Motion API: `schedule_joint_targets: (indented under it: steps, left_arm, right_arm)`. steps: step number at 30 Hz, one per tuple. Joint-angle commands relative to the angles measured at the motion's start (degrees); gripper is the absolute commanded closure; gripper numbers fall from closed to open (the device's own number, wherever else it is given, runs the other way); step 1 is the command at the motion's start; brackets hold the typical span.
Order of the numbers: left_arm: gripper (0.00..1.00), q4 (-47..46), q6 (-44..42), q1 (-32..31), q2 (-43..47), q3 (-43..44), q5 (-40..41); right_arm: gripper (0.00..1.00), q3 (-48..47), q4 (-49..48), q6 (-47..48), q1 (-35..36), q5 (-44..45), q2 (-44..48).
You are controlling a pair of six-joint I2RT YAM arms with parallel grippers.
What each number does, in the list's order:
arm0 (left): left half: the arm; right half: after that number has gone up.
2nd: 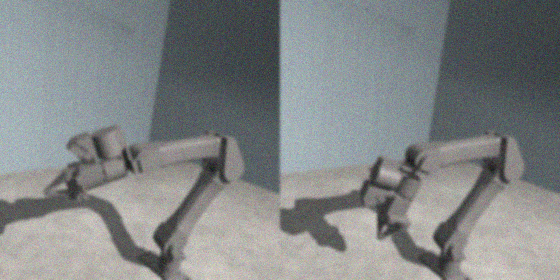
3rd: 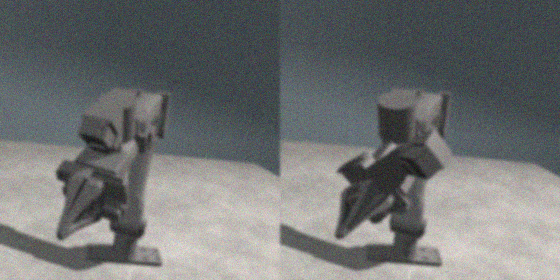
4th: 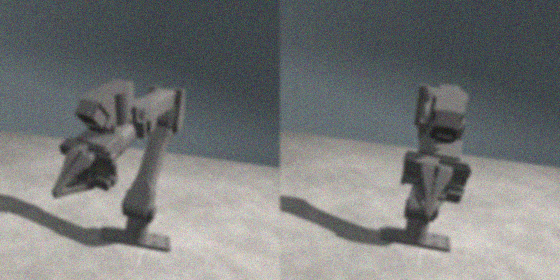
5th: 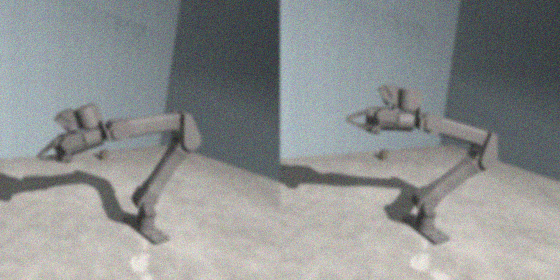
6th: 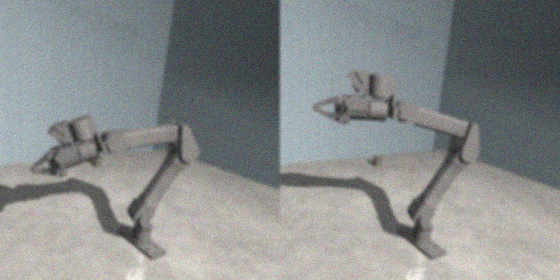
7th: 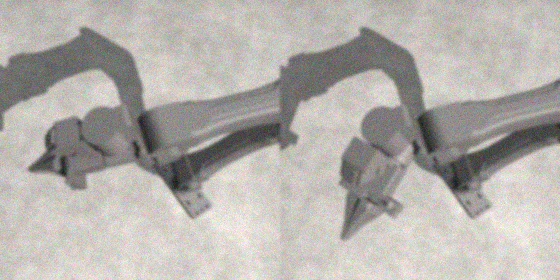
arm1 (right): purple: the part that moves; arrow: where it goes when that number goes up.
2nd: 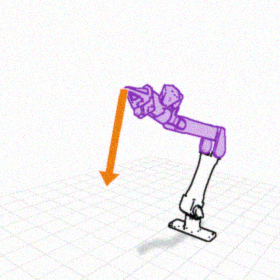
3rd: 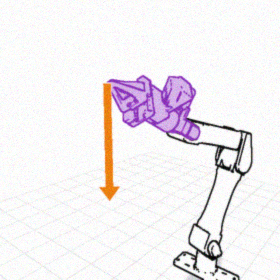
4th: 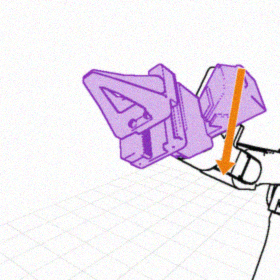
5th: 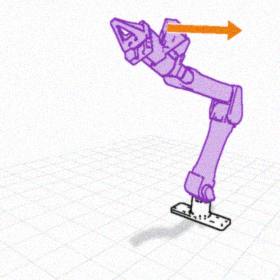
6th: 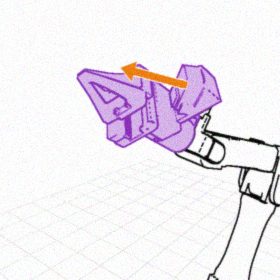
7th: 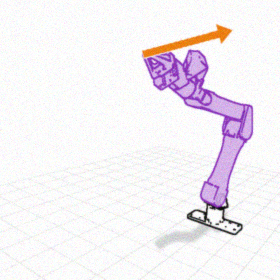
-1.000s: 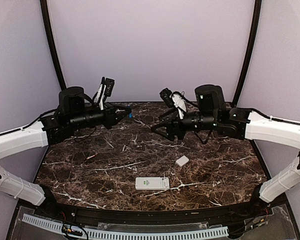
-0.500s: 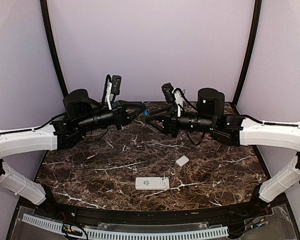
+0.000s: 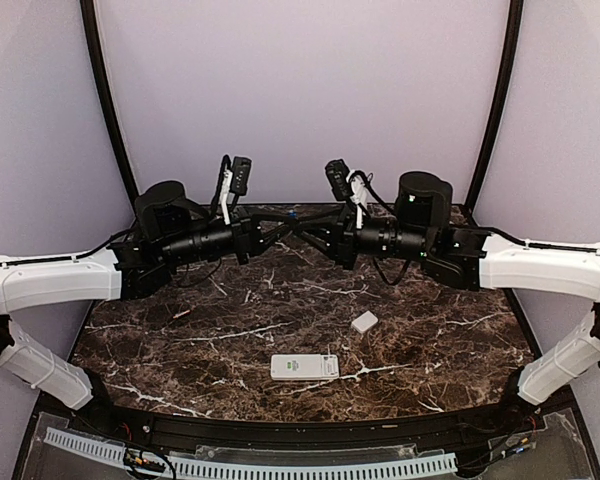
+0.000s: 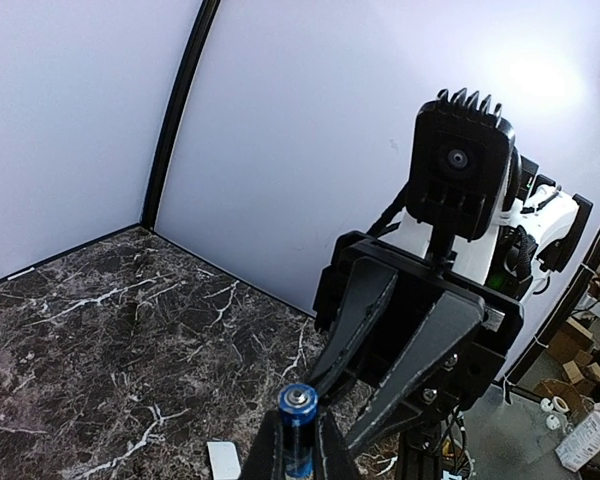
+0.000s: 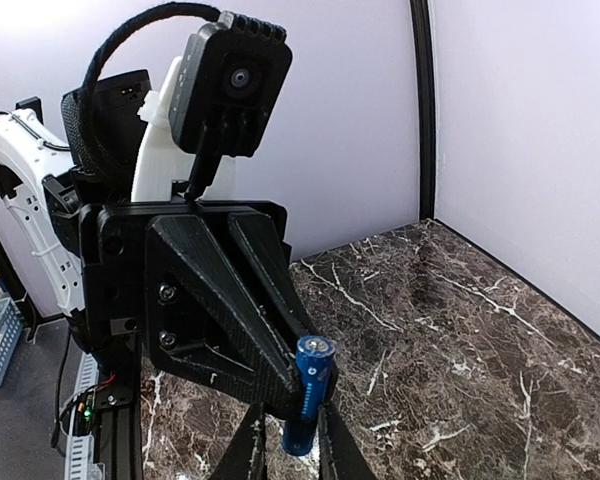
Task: Load the batteries into the remote control
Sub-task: Pass from the left arm to the right
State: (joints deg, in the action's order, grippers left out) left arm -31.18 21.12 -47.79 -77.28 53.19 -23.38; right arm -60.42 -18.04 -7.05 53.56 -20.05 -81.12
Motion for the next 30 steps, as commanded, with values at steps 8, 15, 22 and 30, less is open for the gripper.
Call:
schedule_joint_targets:
  steps: [8, 15, 22, 30]
  left_arm:
    - [1.0, -2.11, -0.02, -0.73, -0.03, 1.05, -2.76]
    - [1.0, -2.82, 0.38, -0.79, -0.32, 0.67, -2.9]
    - [1.0, -4.45, 1.37, -0.98, -1.27, 0.93, -4.09]
    - [1.0, -4.14, 1.49, -1.34, -2.59, 0.99, -5.3]
  right_arm:
    - [0.73, -0.36, 0.89, 4.42, 0.88, -0.65, -0.13]
    - [0.77, -0.9, 1.26, 4.28, 0.93, -0.24, -0.59]
    - [0.9, -2.04, 2.78, 4.24, 0.91, 0.48, -1.21]
    - [1.0, -1.49, 2.79, 3.67, 0.9, 1.64, -0.13]
